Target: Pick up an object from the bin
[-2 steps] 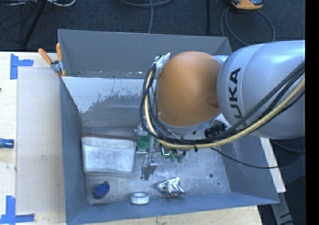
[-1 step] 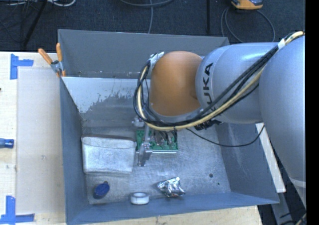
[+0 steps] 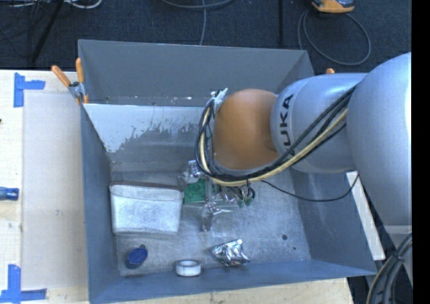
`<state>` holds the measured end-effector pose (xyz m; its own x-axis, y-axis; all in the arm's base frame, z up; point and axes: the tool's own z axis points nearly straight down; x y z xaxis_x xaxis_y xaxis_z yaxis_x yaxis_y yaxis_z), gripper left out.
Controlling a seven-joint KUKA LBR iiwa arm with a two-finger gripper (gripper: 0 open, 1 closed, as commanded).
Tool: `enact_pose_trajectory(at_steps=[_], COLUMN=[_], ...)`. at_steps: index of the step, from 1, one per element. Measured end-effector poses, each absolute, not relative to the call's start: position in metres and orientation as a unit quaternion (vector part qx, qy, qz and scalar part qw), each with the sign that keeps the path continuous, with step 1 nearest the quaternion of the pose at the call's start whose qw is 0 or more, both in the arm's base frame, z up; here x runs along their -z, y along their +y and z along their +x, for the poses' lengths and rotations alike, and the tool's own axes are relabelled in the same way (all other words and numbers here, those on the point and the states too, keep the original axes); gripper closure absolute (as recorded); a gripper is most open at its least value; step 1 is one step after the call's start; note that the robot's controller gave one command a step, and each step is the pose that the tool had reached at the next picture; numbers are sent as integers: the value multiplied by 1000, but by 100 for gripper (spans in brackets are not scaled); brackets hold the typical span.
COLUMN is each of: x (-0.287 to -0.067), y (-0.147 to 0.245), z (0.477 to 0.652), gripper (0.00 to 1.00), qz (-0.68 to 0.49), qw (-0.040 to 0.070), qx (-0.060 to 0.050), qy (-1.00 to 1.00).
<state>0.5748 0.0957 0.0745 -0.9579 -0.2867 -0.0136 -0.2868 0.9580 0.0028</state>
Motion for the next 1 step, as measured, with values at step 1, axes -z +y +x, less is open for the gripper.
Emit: enact_pose_trajectory(at_steps=[1], x=[-77], y=[96], z=[576], gripper=[100], qz=[-143], qw=[6], qx=[-2], qy=[990])
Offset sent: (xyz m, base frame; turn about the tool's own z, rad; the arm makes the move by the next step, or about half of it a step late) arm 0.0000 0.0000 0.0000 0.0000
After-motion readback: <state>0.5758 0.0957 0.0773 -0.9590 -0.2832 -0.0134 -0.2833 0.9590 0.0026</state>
